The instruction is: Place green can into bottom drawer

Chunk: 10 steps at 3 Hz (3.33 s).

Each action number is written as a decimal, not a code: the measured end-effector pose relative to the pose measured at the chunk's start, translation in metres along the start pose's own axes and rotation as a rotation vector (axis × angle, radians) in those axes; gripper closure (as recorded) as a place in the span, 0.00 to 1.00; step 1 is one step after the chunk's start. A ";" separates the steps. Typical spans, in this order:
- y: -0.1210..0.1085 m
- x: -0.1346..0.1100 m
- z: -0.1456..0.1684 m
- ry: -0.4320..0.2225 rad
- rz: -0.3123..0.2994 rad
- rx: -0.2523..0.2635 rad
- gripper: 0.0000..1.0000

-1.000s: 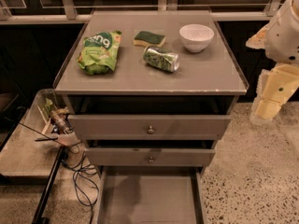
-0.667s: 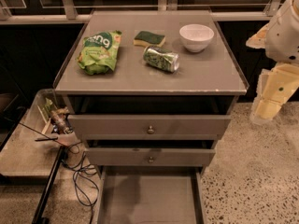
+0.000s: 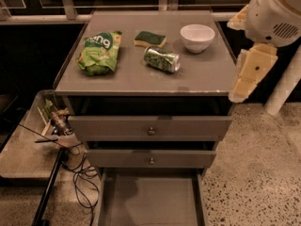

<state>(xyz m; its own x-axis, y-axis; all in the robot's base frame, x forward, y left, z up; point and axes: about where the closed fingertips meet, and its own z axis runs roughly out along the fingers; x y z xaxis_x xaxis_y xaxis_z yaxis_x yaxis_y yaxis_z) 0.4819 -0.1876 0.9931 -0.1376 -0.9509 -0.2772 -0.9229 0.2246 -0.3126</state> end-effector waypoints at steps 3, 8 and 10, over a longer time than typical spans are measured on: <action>-0.055 -0.025 0.032 -0.225 0.094 0.094 0.00; -0.125 -0.069 0.134 -0.220 0.015 0.095 0.00; -0.140 -0.089 0.183 -0.233 0.056 0.033 0.00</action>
Offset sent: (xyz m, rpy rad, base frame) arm 0.1075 0.0183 -0.0131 0.3934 -0.1837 -0.1040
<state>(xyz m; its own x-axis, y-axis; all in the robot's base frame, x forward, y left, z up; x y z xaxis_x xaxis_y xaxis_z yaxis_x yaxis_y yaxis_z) 0.6887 -0.0951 0.8957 -0.0986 -0.8629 -0.4957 -0.9034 0.2865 -0.3190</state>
